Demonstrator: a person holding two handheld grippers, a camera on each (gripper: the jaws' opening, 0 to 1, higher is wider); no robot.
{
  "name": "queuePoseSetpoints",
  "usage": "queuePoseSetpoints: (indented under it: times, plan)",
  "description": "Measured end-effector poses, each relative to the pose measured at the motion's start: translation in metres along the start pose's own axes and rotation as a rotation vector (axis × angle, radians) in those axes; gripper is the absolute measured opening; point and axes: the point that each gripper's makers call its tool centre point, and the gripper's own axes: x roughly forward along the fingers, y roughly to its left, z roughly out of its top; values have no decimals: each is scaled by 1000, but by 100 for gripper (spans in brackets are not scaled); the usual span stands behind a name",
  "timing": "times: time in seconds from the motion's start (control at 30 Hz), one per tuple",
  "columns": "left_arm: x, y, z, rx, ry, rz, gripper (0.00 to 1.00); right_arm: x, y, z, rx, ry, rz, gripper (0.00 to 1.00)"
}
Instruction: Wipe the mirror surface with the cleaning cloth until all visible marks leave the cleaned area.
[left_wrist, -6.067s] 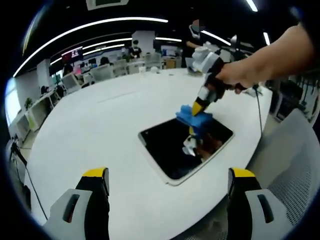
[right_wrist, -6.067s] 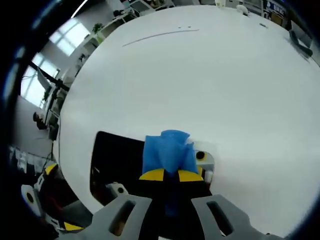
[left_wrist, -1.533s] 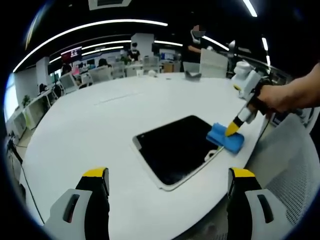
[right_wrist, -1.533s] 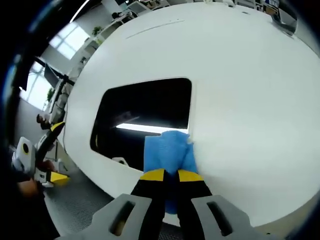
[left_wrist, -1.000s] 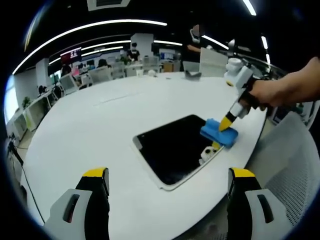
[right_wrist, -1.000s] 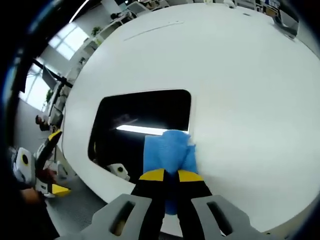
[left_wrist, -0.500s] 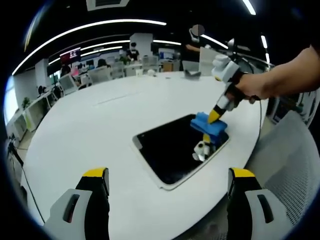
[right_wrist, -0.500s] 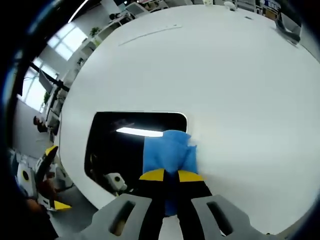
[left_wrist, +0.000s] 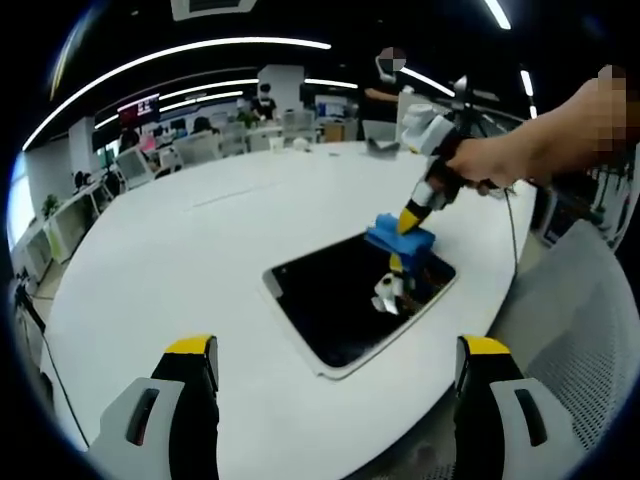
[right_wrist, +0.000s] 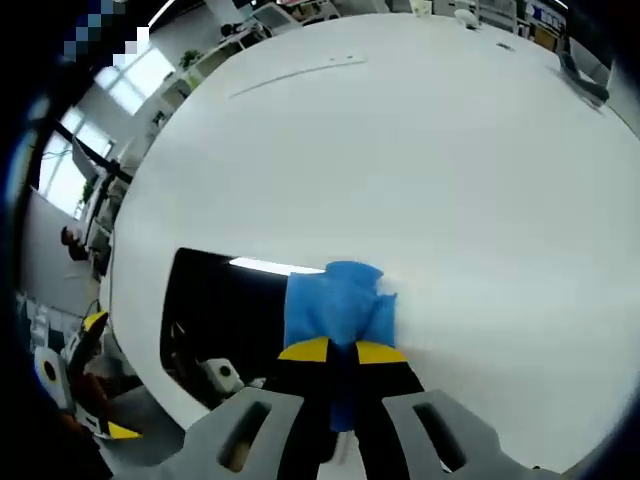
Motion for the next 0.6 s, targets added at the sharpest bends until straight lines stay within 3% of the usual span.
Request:
queuePoseSetpoints:
  times: [0.6]
  plan:
    - [1, 1, -2, -3, 8, 3, 99, 7, -5, 21, 16, -16, 2, 2]
